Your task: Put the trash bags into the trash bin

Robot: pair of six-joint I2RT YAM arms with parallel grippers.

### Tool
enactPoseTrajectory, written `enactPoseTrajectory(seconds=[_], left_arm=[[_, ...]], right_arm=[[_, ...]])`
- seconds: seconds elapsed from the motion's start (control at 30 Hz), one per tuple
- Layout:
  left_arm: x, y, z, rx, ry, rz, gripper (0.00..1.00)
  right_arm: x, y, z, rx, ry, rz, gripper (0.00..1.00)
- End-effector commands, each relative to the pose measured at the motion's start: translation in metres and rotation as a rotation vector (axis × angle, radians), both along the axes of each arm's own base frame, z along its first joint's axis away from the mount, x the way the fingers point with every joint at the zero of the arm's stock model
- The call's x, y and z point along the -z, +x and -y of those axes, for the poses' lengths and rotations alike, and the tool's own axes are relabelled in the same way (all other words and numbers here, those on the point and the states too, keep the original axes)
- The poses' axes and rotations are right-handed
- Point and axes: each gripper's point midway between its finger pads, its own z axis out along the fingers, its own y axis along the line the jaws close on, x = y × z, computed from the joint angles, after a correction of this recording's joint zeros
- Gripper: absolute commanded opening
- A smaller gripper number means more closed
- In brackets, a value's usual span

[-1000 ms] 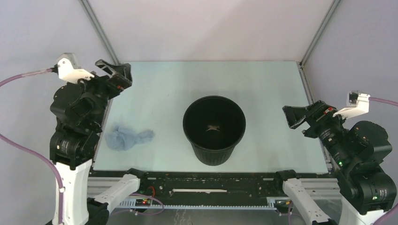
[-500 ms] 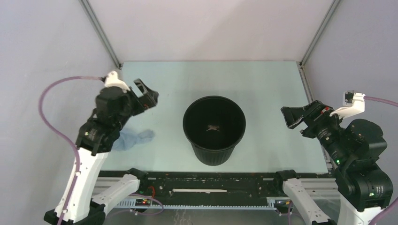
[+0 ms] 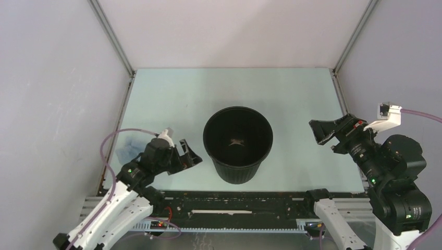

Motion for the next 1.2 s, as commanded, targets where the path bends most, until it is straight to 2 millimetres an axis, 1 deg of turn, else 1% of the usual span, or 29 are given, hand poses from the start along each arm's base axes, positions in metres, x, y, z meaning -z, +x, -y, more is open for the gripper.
enactPoseTrajectory(seconds=[0.0, 0.13, 0.27, 0.37, 0.47, 0.53, 0.63, 0.83, 0.87, 0.9, 0.97, 1.03, 1.07, 1.13, 1.17], left_arm=[[-0.002, 0.008, 0.039, 0.072, -0.114, -0.022, 0.97], [-0.005, 0.019, 0.058, 0.135, -0.104, -0.023, 0.95], [-0.009, 0.023, 0.083, 0.221, -0.122, -0.028, 0.94], [-0.009, 0.028, 0.094, 0.26, -0.104, -0.033, 0.94], [-0.018, 0.038, 0.114, 0.289, -0.158, -0.016, 0.94], [-0.025, 0.046, 0.132, 0.318, -0.185, -0.006, 0.94], [-0.031, 0.057, 0.161, 0.387, -0.176, -0.01, 0.94], [-0.039, 0.072, 0.235, 0.521, -0.167, -0.042, 0.93], [-0.033, 0.074, 0.247, 0.544, -0.152, -0.067, 0.93], [-0.033, 0.076, 0.256, 0.56, -0.151, -0.079, 0.93], [-0.041, 0.085, 0.272, 0.567, -0.176, -0.079, 0.93], [-0.042, 0.093, 0.278, 0.552, -0.176, -0.071, 0.93], [-0.044, 0.097, 0.278, 0.541, -0.166, -0.062, 0.93], [-0.042, 0.103, 0.266, 0.5, -0.099, -0.045, 0.93], [-0.04, 0.105, 0.254, 0.478, -0.05, -0.038, 0.94]], right_arm=[[-0.009, 0.0, -0.002, -0.008, 0.022, 0.045, 1.0], [-0.01, -0.003, -0.001, -0.002, 0.026, 0.051, 1.0], [-0.012, -0.007, 0.002, 0.012, 0.017, 0.067, 1.0], [-0.012, -0.009, 0.003, 0.013, 0.013, 0.07, 1.0], [-0.013, -0.012, 0.003, 0.017, 0.016, 0.071, 1.0], [-0.013, -0.012, 0.004, 0.022, 0.016, 0.074, 1.0], [-0.014, -0.013, 0.004, 0.021, 0.018, 0.078, 1.0], [-0.014, -0.015, 0.004, 0.018, 0.019, 0.073, 1.0], [-0.015, -0.016, 0.004, 0.016, 0.019, 0.073, 1.0], [-0.015, -0.017, 0.004, 0.016, 0.018, 0.075, 1.0], [-0.017, -0.018, 0.004, 0.017, 0.015, 0.08, 1.0], [-0.019, -0.019, 0.004, 0.015, 0.008, 0.087, 0.99], [-0.019, -0.019, 0.004, 0.015, 0.006, 0.088, 1.0], [-0.019, -0.018, 0.004, 0.012, 0.005, 0.09, 1.0], [-0.019, -0.018, 0.004, 0.009, 0.005, 0.09, 1.0]])
